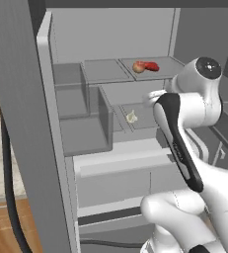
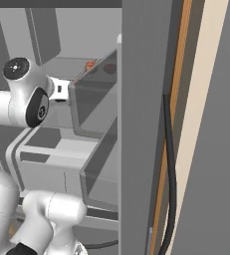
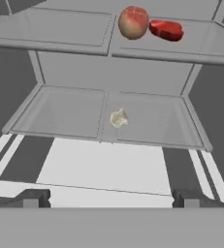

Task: Open the fridge, remove the peach, garlic, and steak, and place them on any counter.

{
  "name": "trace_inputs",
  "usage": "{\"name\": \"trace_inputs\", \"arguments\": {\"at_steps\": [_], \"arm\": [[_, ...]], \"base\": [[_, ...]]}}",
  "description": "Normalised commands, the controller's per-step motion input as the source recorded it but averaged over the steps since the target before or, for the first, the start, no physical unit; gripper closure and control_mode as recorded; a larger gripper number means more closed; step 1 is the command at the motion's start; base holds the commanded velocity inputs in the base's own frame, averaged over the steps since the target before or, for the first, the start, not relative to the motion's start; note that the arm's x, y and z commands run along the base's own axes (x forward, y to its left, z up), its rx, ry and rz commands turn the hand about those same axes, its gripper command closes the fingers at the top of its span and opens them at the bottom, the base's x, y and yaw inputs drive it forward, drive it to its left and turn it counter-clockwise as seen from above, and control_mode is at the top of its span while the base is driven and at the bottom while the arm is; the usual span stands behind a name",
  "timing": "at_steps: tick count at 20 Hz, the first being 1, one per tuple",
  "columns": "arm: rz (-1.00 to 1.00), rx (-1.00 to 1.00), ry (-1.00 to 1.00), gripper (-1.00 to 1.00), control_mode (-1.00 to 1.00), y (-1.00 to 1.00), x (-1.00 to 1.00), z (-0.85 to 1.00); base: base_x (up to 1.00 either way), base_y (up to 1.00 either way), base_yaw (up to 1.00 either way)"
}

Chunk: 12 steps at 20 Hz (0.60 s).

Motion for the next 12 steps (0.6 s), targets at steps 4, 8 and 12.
{"name": "trace_inputs", "arguments": {"at_steps": [4, 8, 12], "arm": [[-0.02, 0.06, -0.15, -1.00, -1.00, 0.00, 0.72, 0.69], [-0.01, 0.04, -0.14, -1.00, -1.00, 0.00, 0.96, 0.53], [-0.08, 0.00, -0.05, -1.00, -1.00, 0.00, 1.00, 0.05]], "base": [[0.00, 0.00, 0.00], [0.00, 0.00, 0.00], [0.00, 0.00, 0.00]]}}
